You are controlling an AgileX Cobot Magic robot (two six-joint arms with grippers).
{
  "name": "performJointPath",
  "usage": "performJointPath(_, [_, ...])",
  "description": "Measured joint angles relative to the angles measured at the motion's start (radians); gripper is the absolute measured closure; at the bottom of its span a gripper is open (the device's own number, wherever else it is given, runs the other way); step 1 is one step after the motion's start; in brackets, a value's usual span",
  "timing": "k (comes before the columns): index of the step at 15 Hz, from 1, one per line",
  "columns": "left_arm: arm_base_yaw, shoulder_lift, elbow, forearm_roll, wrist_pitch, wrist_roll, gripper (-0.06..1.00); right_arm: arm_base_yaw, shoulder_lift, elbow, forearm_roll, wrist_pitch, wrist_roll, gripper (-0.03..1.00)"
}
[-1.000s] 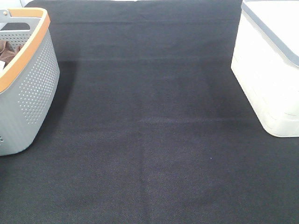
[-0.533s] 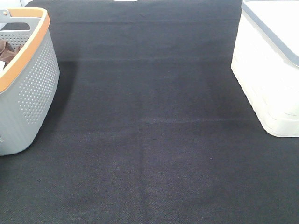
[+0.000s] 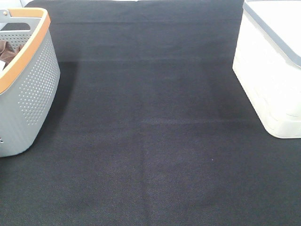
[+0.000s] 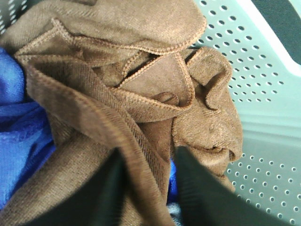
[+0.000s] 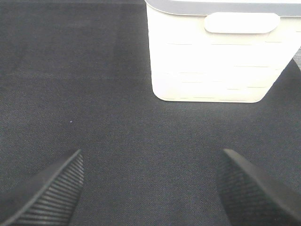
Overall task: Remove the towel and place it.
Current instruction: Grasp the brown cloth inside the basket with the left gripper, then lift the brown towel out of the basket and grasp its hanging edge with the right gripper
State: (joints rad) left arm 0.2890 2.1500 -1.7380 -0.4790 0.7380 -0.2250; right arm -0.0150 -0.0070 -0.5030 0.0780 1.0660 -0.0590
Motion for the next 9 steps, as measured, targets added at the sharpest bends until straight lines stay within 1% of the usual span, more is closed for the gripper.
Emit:
performJointPath(1, [0.000,0.004,0.000,-0.006,0.000,0.005,0.76,0.000,0.000,0.000,0.000,0.000,0.000,0.23])
performJointPath(2, [0.000,0.006,0.000,-0.006,0.007,0.015,0.87,0.000,0.000,0.000,0.000,0.000,0.000,0.23])
performJointPath(3, [0.000,0.006,0.000,-0.006,0.012,0.039,0.94,0.000,0.000,0.000,0.000,0.000,0.000,0.23])
performJointPath(5, [0.000,0.006,-0.005,-0.012,0.019,0.086,0.94,0.000,0.000,0.000,0.000,0.000,0.000,0.23])
performJointPath(6, [0.000,0.006,-0.016,-0.037,0.027,0.095,0.94,0.000,0.000,0.000,0.000,0.000,0.000,0.23])
performJointPath(9, [0.000,0.010,-0.137,-0.194,0.115,0.184,0.94,0.000,0.000,0.000,0.000,0.000,0.000,0.23])
